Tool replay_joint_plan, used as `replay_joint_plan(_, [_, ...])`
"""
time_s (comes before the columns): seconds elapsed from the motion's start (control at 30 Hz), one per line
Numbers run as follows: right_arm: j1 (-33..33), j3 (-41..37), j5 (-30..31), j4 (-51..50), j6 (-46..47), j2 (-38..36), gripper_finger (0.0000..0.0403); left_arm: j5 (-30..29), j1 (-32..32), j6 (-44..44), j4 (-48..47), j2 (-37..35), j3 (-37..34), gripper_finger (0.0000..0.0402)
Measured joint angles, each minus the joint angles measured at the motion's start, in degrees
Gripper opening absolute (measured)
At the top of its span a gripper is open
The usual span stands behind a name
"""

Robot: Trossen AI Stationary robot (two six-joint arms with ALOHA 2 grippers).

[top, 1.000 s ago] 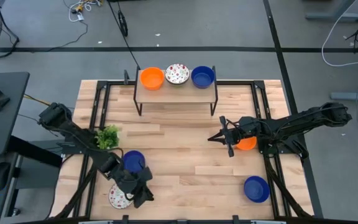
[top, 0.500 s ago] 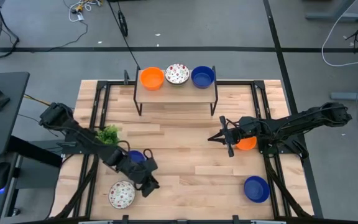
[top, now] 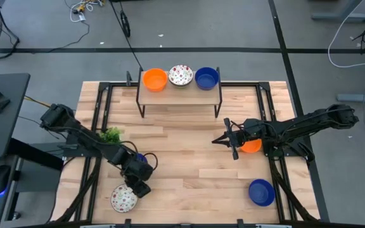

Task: Pick & Place Mini bowls
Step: Stack the blue bowl on top of the other blue bowl on the shelf

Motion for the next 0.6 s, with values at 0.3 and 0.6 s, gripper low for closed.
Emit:
replay_joint_plan(0.3, [0.01,-0.02,0.00,-0.02,0.00,0.00,0.0002,-20.12,-1.50,12.09,-29.75,0.00,13.58,0.0119])
replay_joint_plan(0.6, [0.01,-0.02,0.00,-0.04,0.00,0.00,0.0002,-29.69,-2.29,15.02,-26.32,0.66,14.05,0.0105])
